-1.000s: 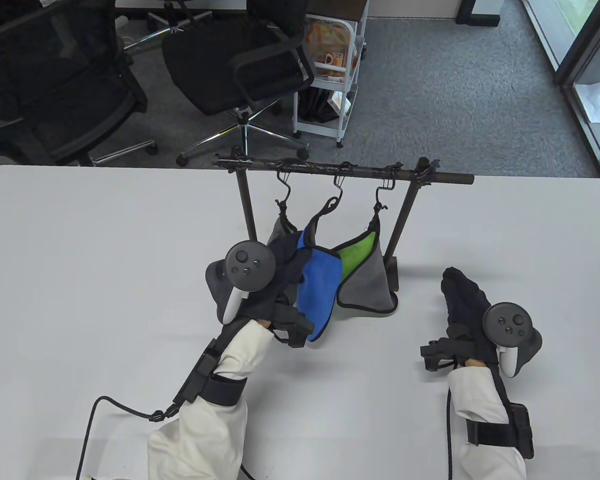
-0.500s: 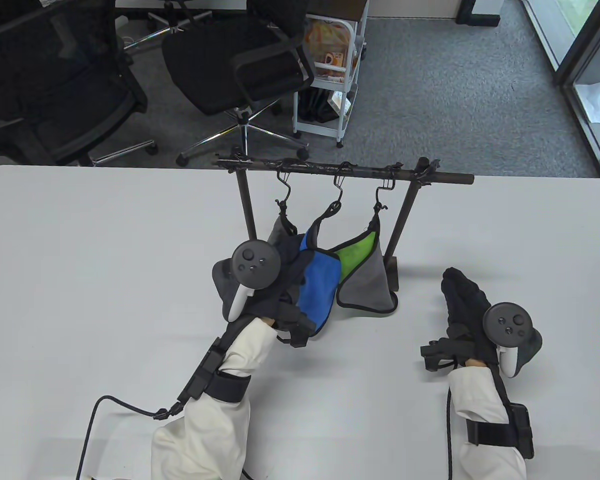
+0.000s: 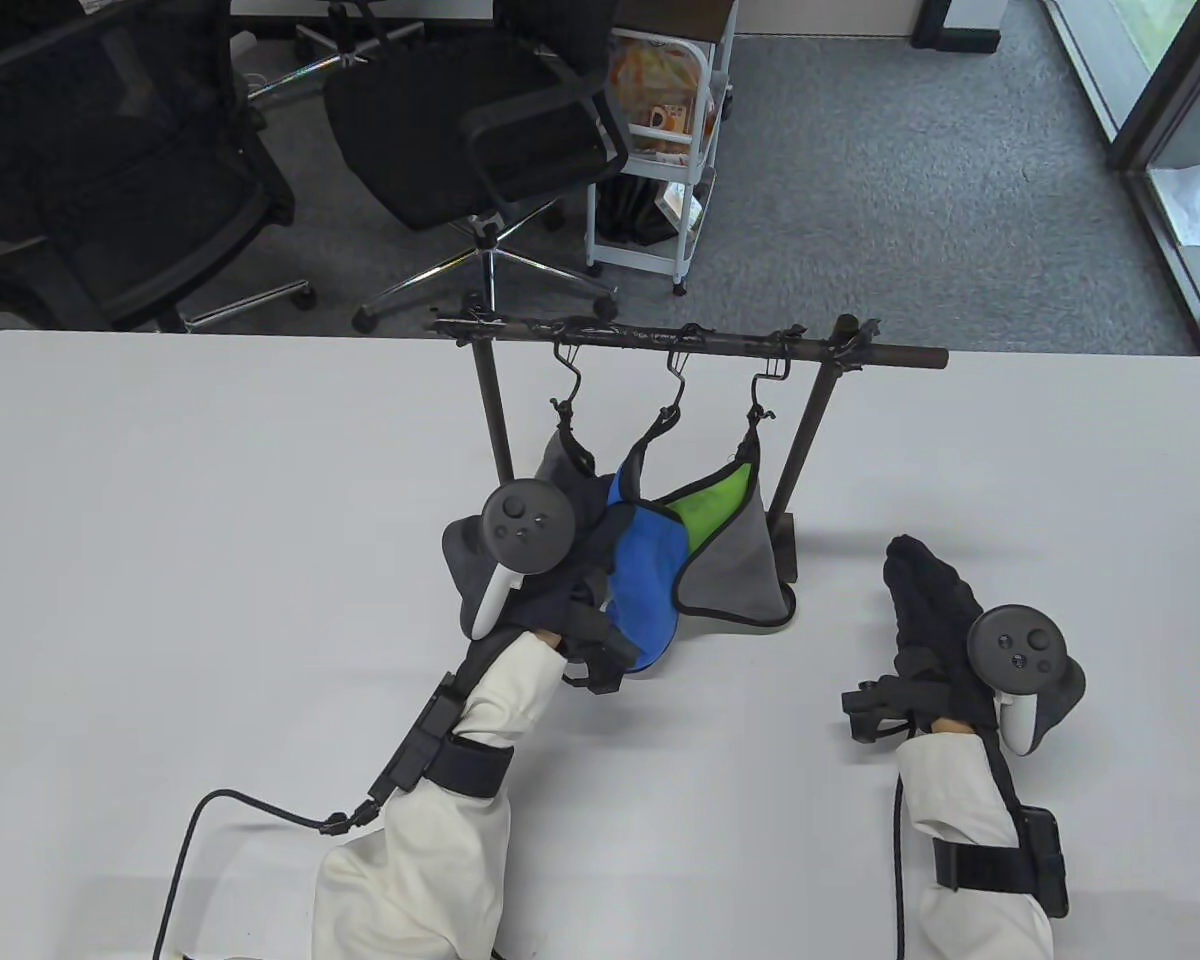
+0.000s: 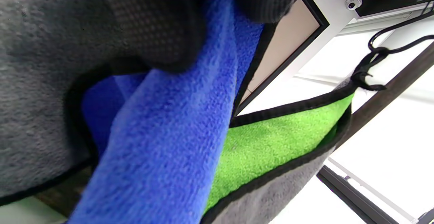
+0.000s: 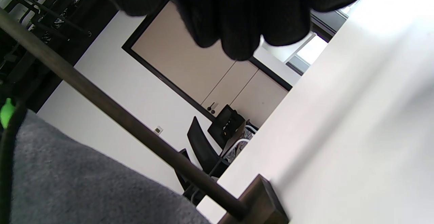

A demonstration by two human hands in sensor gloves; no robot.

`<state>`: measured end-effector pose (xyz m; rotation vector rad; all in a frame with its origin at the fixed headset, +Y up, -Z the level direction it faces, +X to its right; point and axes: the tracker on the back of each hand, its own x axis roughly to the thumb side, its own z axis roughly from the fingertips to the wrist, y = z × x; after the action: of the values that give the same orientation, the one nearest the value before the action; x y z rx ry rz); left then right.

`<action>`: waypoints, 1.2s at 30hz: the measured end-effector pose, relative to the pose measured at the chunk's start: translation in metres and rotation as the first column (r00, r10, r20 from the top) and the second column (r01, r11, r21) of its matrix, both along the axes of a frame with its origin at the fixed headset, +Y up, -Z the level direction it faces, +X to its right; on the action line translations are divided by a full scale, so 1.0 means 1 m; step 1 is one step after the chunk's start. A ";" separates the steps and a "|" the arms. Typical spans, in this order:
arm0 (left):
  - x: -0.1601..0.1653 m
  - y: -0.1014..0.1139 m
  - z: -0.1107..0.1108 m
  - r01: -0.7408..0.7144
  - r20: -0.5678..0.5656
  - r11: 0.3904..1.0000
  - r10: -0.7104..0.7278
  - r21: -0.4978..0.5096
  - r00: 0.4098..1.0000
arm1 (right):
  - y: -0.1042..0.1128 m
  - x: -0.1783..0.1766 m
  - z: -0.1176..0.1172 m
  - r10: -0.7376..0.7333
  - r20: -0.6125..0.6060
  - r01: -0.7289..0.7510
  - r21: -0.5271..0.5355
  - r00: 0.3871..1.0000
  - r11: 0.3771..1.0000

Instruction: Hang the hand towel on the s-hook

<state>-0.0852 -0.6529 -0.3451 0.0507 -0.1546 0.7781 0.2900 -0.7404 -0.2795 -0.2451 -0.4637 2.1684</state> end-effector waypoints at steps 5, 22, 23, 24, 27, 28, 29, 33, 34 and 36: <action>0.003 -0.006 -0.002 0.011 0.009 1.000 -0.011 -0.009 1.000 | 0.000 0.001 0.000 0.001 0.003 -0.001 -0.001 1.000 1.000; -0.002 0.005 0.015 0.184 0.018 0.980 -0.186 0.078 0.982 | -0.001 0.000 0.000 -0.005 -0.009 0.005 -0.004 1.000 1.000; -0.004 0.008 0.016 0.188 0.015 0.978 -0.190 0.085 0.982 | -0.001 0.000 0.000 -0.004 -0.010 0.004 -0.003 1.000 1.000; -0.007 0.013 0.020 0.193 0.009 0.976 -0.194 0.097 0.981 | 0.000 0.000 0.000 -0.001 -0.010 0.001 -0.002 1.000 1.000; -0.014 0.024 0.028 0.199 -0.003 0.971 -0.200 0.131 0.980 | 0.000 0.000 -0.001 0.000 -0.017 0.000 -0.002 1.000 1.000; -0.017 0.028 0.032 0.206 -0.006 0.968 -0.207 0.146 0.978 | 0.001 -0.001 -0.001 0.001 -0.020 -0.001 0.000 1.000 1.000; -0.021 0.032 0.036 0.213 -0.014 0.963 -0.214 0.162 0.977 | 0.002 -0.002 -0.001 0.006 -0.022 -0.006 0.003 1.000 1.000; -0.035 0.040 0.047 0.221 -0.043 0.953 -0.217 0.209 0.975 | 0.006 -0.006 0.000 0.029 -0.033 -0.029 0.016 0.999 0.999; -0.039 0.040 0.050 0.220 -0.049 0.951 -0.214 0.219 0.975 | 0.007 -0.007 0.000 0.033 -0.038 -0.033 0.020 0.999 0.999; -0.047 0.039 0.055 0.217 -0.063 0.947 -0.208 0.236 0.976 | 0.009 -0.009 0.000 0.032 -0.049 -0.030 0.027 0.998 0.999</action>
<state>-0.1325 -0.6142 -0.2902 0.2757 -0.2159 0.5385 0.2806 -0.7313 -0.2798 -0.1708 -0.4708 2.1918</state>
